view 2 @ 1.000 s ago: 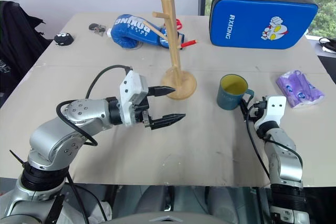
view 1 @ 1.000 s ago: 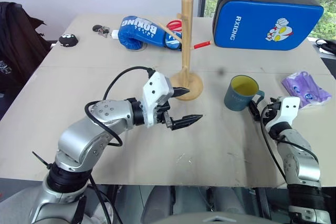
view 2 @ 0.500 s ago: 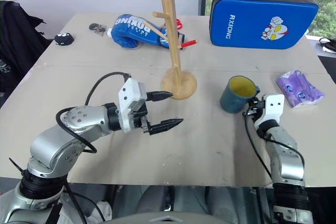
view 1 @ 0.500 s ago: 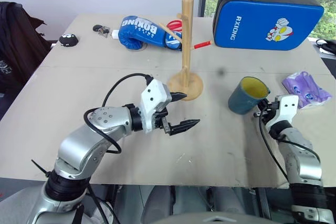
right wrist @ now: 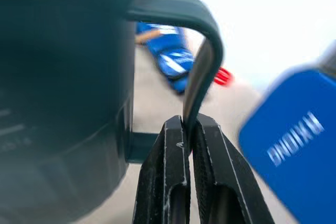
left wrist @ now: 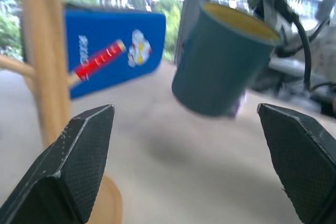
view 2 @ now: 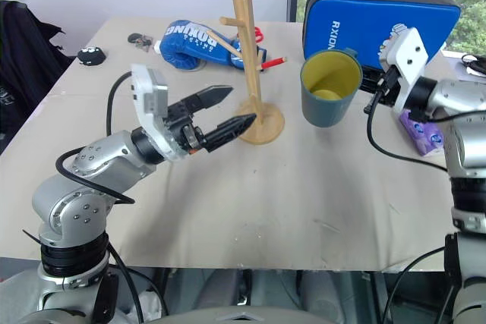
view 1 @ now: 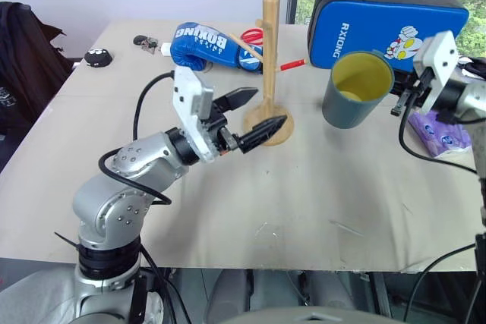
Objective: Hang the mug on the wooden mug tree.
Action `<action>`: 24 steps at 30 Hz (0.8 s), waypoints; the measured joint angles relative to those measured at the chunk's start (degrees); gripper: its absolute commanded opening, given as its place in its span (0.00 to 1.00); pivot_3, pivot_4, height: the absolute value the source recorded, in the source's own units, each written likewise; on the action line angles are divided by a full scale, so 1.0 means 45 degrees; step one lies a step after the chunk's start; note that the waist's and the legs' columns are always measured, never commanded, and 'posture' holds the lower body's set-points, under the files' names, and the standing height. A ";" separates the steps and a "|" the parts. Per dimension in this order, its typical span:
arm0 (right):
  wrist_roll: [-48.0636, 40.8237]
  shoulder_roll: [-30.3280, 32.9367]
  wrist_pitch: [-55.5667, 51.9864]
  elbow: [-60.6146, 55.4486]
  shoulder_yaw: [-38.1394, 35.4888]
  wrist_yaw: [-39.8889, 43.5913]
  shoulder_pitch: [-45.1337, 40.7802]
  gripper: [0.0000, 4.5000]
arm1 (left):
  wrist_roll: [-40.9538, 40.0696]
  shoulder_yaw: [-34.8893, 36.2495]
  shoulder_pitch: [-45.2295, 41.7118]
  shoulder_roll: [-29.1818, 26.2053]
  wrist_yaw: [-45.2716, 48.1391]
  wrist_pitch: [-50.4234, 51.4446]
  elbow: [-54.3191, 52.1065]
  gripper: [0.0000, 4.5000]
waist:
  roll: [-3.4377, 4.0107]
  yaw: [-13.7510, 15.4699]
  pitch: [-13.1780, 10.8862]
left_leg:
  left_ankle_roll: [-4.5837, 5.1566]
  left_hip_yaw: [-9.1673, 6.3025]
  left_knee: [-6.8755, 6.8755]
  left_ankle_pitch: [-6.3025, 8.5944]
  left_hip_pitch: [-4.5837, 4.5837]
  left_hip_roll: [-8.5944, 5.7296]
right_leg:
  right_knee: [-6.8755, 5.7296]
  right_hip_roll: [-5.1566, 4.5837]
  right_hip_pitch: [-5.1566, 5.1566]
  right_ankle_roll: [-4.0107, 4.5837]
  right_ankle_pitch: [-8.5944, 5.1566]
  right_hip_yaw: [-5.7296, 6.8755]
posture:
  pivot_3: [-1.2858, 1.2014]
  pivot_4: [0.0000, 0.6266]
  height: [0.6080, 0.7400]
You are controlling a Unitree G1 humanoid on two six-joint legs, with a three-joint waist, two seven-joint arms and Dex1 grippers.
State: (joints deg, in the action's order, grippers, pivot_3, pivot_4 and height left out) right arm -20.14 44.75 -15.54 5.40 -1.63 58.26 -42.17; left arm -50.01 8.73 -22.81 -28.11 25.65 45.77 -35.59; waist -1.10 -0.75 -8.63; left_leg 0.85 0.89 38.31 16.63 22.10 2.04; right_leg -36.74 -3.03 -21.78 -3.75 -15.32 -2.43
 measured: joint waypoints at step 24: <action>0.3624 -0.3372 0.5786 1.1558 0.2792 0.4989 -0.7886 0.02 | -0.0168 0.0117 0.1793 -0.0430 -0.2942 0.0042 -0.2495 1.00 | 0.0011 -0.0062 -0.0031 | -0.0063 0.0011 -0.0002 -0.0034 0.0007 0.0000 | -0.0008 -0.0019 -0.0015 0.0003 0.0002 0.0000 | 0.52 0.24 0.98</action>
State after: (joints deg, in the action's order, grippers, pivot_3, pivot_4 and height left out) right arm -3.83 29.58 10.50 57.41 10.93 80.72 -77.65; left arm -50.77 9.25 -14.75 -30.04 12.41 45.96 -46.82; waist -1.05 -1.03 -8.77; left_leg 0.57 0.94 38.30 16.47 22.13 2.04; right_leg -36.77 -3.11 -21.85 -3.74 -15.31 -2.43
